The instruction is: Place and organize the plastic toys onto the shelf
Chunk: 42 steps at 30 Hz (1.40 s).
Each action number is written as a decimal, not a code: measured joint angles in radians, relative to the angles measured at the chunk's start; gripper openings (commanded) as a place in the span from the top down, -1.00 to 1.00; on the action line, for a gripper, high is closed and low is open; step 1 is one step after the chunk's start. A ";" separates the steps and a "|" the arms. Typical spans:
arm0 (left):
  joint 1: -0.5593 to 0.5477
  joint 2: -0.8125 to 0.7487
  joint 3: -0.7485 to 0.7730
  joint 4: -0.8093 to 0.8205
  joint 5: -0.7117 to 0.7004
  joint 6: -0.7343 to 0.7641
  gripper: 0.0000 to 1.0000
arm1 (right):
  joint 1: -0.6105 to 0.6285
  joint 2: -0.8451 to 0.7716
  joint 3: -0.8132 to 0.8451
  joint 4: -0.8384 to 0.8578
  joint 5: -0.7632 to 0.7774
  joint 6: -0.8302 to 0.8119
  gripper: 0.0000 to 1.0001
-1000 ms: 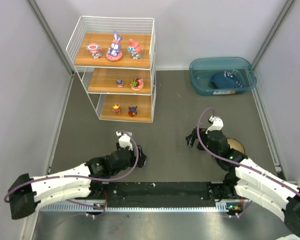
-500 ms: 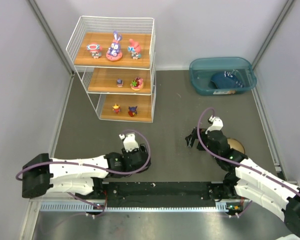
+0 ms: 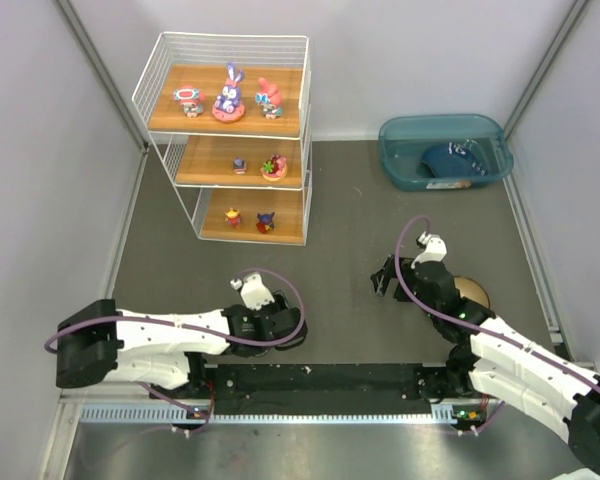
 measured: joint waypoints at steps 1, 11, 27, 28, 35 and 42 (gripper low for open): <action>0.000 0.008 0.003 -0.002 0.000 -0.014 -0.17 | 0.000 0.000 0.000 0.000 0.000 0.000 -0.92; -0.005 0.072 0.008 -0.001 0.001 -0.099 -0.11 | 0.000 0.002 0.000 0.000 0.006 0.000 -0.93; -0.005 0.079 0.006 0.051 -0.009 -0.135 -0.10 | 0.000 0.015 0.000 0.000 0.007 0.001 -0.93; -0.005 0.080 0.005 0.053 -0.010 -0.136 -0.10 | 0.000 0.016 0.000 0.001 0.007 0.000 -0.93; -0.005 0.100 -0.013 0.073 -0.011 -0.149 -0.09 | 0.000 0.021 0.000 0.000 0.007 0.000 -0.93; -0.003 0.101 -0.023 0.095 -0.023 -0.160 -0.09 | 0.000 0.021 0.000 0.001 0.008 0.000 -0.93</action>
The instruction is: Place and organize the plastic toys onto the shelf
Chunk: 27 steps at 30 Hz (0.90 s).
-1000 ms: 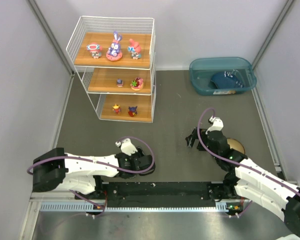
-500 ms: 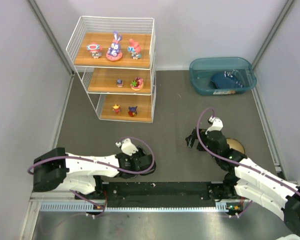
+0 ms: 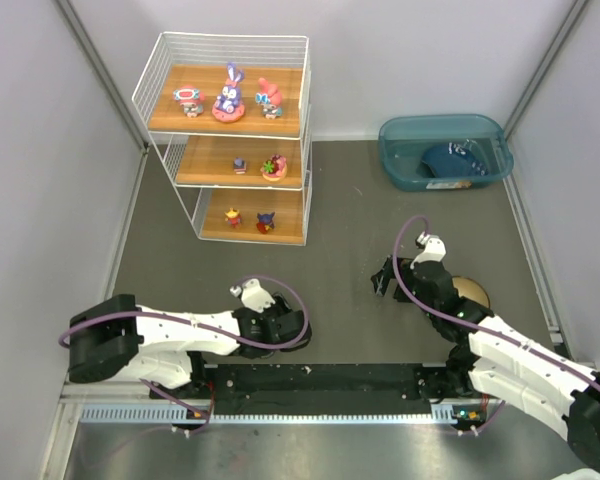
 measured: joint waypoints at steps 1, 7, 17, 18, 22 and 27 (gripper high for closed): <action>0.002 -0.001 -0.003 0.008 -0.002 -0.002 -0.09 | 0.000 0.001 0.000 0.000 0.000 0.000 -0.93; 0.017 -0.011 -0.021 0.039 -0.006 -0.015 -0.09 | 0.000 0.006 0.000 0.000 0.003 0.000 -0.93; 0.066 -0.021 -0.043 0.097 -0.012 0.003 -0.10 | 0.000 0.013 0.000 0.002 0.003 0.000 -0.93; 0.072 -0.020 -0.044 0.104 -0.011 0.011 -0.10 | 0.000 0.013 0.000 0.002 0.003 0.000 -0.93; 0.089 -0.019 -0.048 0.127 -0.009 0.040 -0.11 | 0.000 0.013 0.000 0.002 0.003 0.000 -0.93; 0.100 -0.015 -0.050 0.159 -0.003 0.084 -0.13 | 0.000 0.018 0.000 0.002 0.003 0.000 -0.93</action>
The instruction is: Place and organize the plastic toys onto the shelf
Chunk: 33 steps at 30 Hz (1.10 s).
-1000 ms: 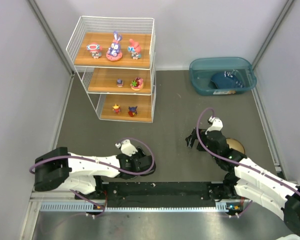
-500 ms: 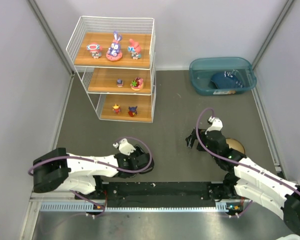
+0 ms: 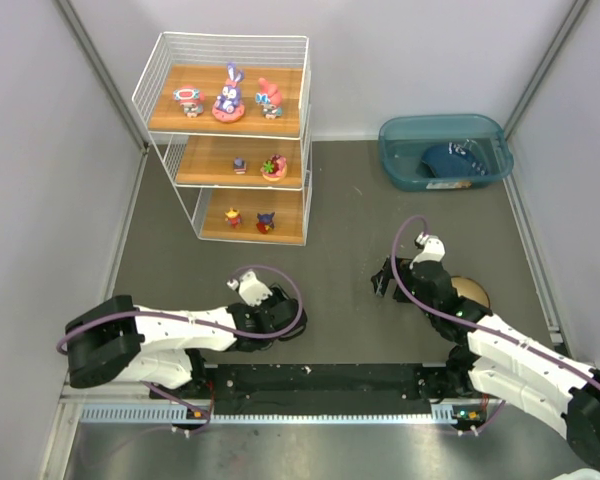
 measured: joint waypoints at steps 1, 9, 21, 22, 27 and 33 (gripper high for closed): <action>0.000 0.000 0.000 0.003 0.000 0.008 -0.16 | 0.000 0.000 0.000 0.000 0.000 0.000 -0.93; 0.002 -0.105 -0.047 -0.010 -0.042 0.150 -0.62 | 0.000 0.001 0.000 0.000 0.000 0.000 -0.93; -0.074 -0.024 -0.023 0.026 -0.137 0.515 -0.68 | 0.000 0.000 0.000 -0.001 -0.001 0.000 -0.93; -0.085 -0.010 -0.015 0.027 -0.144 0.532 -0.68 | 0.000 -0.002 0.000 -0.001 -0.001 0.000 -0.93; -0.124 0.017 0.003 0.032 -0.166 0.570 -0.67 | 0.000 -0.002 0.000 -0.001 -0.001 0.000 -0.93; -0.158 0.065 0.032 0.020 -0.176 0.572 -0.59 | 0.000 -0.002 0.000 -0.001 -0.001 -0.001 -0.93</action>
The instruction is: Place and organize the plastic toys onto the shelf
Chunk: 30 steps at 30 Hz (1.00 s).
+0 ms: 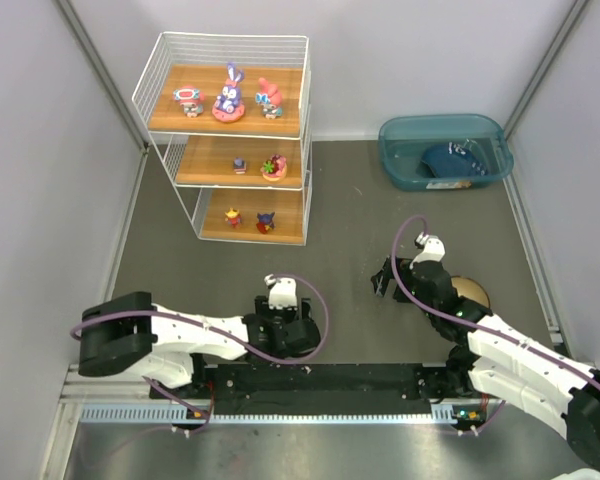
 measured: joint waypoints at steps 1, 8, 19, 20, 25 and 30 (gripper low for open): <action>-0.007 0.014 0.011 -0.008 0.000 -0.006 -0.57 | 0.000 0.000 0.000 0.000 0.000 0.000 -0.93; -0.051 0.120 0.095 -0.095 0.001 -0.093 -0.40 | 0.000 0.000 0.000 0.000 0.000 0.000 -0.93; -0.068 0.156 0.126 -0.217 -0.009 -0.230 -0.25 | 0.000 0.000 0.000 0.000 0.000 0.000 -0.93; -0.069 0.159 0.127 -0.222 -0.012 -0.235 -0.22 | 0.000 0.000 0.000 0.000 0.000 0.000 -0.93; -0.069 0.167 0.130 -0.236 -0.027 -0.257 -0.12 | 0.000 0.000 0.000 0.000 0.000 0.000 -0.93; -0.069 0.169 0.130 -0.243 -0.032 -0.268 0.01 | 0.000 0.000 0.000 0.000 0.000 0.000 -0.93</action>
